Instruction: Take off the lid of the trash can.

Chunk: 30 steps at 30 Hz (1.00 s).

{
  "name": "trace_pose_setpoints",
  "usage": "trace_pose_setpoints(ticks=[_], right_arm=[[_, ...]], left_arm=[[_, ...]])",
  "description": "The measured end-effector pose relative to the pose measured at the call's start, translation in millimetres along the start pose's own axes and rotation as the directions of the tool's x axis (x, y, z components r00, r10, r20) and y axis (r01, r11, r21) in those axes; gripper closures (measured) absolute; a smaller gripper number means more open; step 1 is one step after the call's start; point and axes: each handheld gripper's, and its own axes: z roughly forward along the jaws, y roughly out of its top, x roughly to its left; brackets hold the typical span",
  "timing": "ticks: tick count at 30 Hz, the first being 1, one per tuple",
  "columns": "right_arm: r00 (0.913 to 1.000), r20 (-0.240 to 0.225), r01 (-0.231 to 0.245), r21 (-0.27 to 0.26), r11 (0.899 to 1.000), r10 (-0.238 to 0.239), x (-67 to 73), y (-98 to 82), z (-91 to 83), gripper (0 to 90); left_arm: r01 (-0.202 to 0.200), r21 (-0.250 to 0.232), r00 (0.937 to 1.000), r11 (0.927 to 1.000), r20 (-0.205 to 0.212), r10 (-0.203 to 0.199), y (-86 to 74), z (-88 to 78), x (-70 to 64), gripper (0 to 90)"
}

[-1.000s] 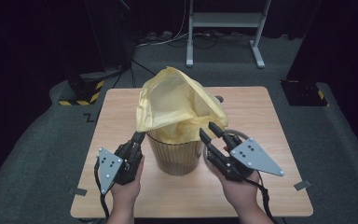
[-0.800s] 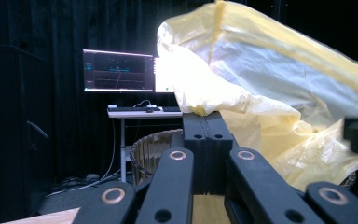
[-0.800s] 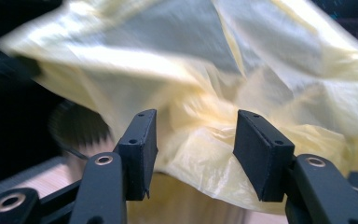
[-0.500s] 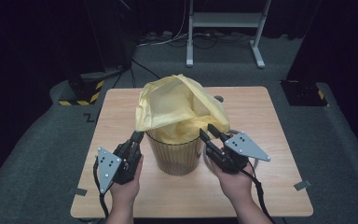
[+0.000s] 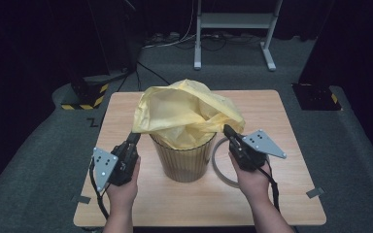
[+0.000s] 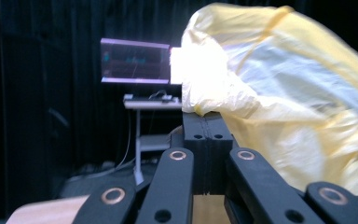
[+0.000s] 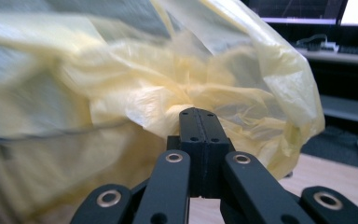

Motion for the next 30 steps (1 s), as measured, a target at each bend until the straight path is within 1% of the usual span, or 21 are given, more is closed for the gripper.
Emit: trace_pose_setpoints(ticks=[1, 2, 3, 5, 9, 11, 14, 16, 18, 19, 21, 23, 24, 26, 27, 28, 29, 30], right_arm=[[1.0000, 0.006, -0.006, 0.021, 1.000, 0.005, -3.4, -4.6, 5.5, 90.0], [1.0000, 0.008, -0.006, 0.028, 1.000, 0.006, -4.2, -6.0, 7.2, 90.0], [1.0000, 0.004, -0.008, 0.042, 0.999, 0.008, -5.8, -9.6, 11.6, 90.0], [1.0000, 0.000, -0.003, 0.048, 0.999, 0.003, -5.6, -11.9, 14.7, 90.0], [1.0000, -0.006, 0.007, 0.057, 0.998, -0.006, -3.0, -13.3, 20.3, 90.0], [0.9999, -0.007, 0.014, 0.051, 0.999, -0.013, -1.4, -12.1, 18.1, 90.0], [0.9997, -0.016, 0.020, 0.025, 0.999, -0.020, 2.4, -9.2, 8.8, 90.0], [0.9992, -0.023, 0.033, 0.009, 0.999, -0.033, 5.3, -7.1, 3.6, 90.0], [0.9984, -0.027, 0.050, -0.009, 0.999, -0.050, 9.0, -4.9, -1.7, 90.0], [0.9978, -0.027, 0.061, -0.011, 0.998, -0.061, 11.0, -4.0, -4.0, 90.0], [0.9974, -0.036, 0.063, -0.003, 0.998, -0.063, 9.5, -5.0, -3.5, 90.0], [0.9978, -0.034, 0.058, 0.013, 0.998, -0.057, 5.0, -8.4, -0.4, 90.0], [0.9981, -0.030, 0.055, 0.023, 0.998, -0.054, 3.0, -10.2, 1.6, 90.0], [0.9992, -0.022, 0.034, 0.055, 0.998, -0.033, -5.0, -16.8, 9.2, 90.0], [0.9996, -0.015, 0.023, 0.071, 0.997, -0.022, -9.5, -20.6, 14.0, 90.0], [0.9997, -0.016, 0.021, 0.076, 0.997, -0.020, -11.5, -21.9, 15.9, 90.0], [0.9999, -0.008, 0.013, 0.094, 0.995, -0.012, -14.9, -24.9, 20.3, 90.0], [0.9999, -0.010, 0.008, 0.096, 0.995, -0.007, -16.8, -26.3, 22.1, 90.0]], left_arm=[[0.005, 0.008, 1.0000, 1.0000, -0.002, -0.005, -1.4, 1.8, 1.6, 90.0], [0.012, 0.034, 0.9999, 0.9993, -0.011, -0.012, -5.6, 7.1, 6.5, 90.0], [0.017, 0.047, 0.9998, 0.9987, -0.012, -0.016, -7.9, 9.5, 8.8, 90.0], [0.025, 0.072, 0.9996, 0.9971, -0.013, -0.025, -13.7, 14.1, 12.7, 90.0], [0.031, 0.110, 0.9995, 0.9934, -0.008, -0.030, -24.2, 18.8, 14.5, 90.0], [0.039, 0.142, 0.9990, 0.9890, -0.024, -0.036, -32.2, 19.9, 17.8, 90.0], [0.067, 0.193, 0.9974, 0.9789, -0.041, -0.060, -50.7, 20.5, 25.4, 90.0], [0.074, 0.221, 0.9970, 0.9724, -0.040, -0.066, -61.1, 20.4, 26.7, 90.0], [0.067, 0.240, 0.9976, 0.9685, -0.033, -0.061, -68.5, 19.5, 24.6, 90.0], [0.072, 0.239, 0.9973, 0.9683, -0.028, -0.067, -69.2, 18.6, 23.2, 90.0], [0.062, 0.235, 0.9980, 0.9700, -0.011, -0.061, -67.9, 15.2, 19.1, 90.0], [0.046, 0.221, 0.9984, 0.9741, 0.020, -0.052, -65.3, 9.4, 10.8, 90.0], [0.031, 0.212, 0.9983, 0.9769, 0.041, -0.041, -63.7, 4.9, 4.8, 90.0], [0.025, 0.189, 0.9961, 0.9816, 0.078, -0.040, -61.1, -3.3, -4.6, 90.0], [0.025, 0.184, 0.9953, 0.9825, 0.087, -0.042, -60.6, -4.9, -6.5, 90.0], [0.017, 0.179, 0.9940, 0.9837, 0.103, -0.036, -59.7, -8.6, -11.1, 90.0], [0.012, 0.175, 0.9931, 0.9845, 0.113, -0.032, -59.3, -10.4, -13.2, 90.0], [0.007, 0.178, 0.9917, 0.9839, 0.125, -0.030, -59.5, -13.4, -16.0, 90.0]])
